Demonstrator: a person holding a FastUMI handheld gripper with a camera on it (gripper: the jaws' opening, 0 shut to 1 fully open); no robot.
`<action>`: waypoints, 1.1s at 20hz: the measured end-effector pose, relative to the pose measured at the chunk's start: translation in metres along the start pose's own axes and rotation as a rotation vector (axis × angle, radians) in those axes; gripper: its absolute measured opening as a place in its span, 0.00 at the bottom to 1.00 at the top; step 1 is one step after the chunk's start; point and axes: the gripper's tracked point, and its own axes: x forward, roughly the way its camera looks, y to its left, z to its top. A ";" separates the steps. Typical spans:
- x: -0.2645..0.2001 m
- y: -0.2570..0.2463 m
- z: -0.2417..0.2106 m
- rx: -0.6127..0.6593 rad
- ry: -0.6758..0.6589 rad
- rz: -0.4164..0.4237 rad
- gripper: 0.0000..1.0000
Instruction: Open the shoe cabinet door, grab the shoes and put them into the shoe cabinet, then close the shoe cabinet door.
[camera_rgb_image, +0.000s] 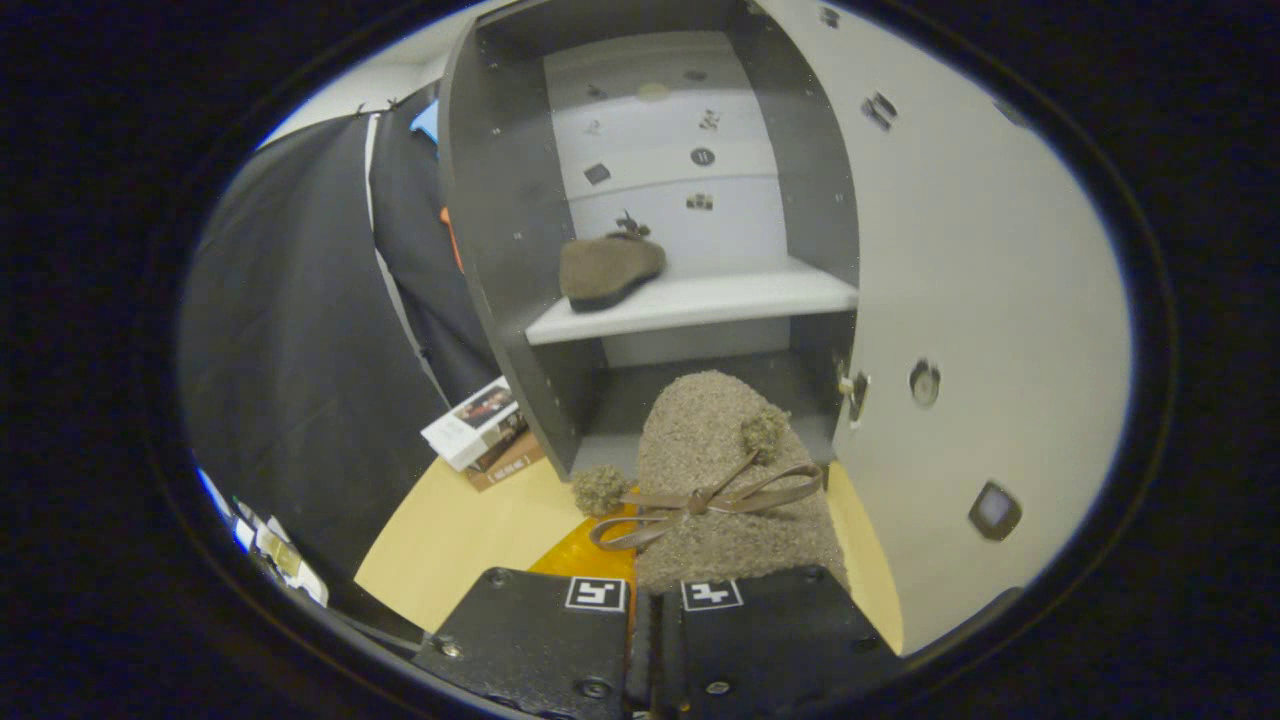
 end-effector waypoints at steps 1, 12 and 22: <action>0.001 0.002 0.018 -0.012 -0.033 -0.003 0.07; 0.096 0.012 0.175 -0.048 -0.204 -0.019 0.07; 0.229 -0.032 0.214 0.013 -0.064 -0.116 0.07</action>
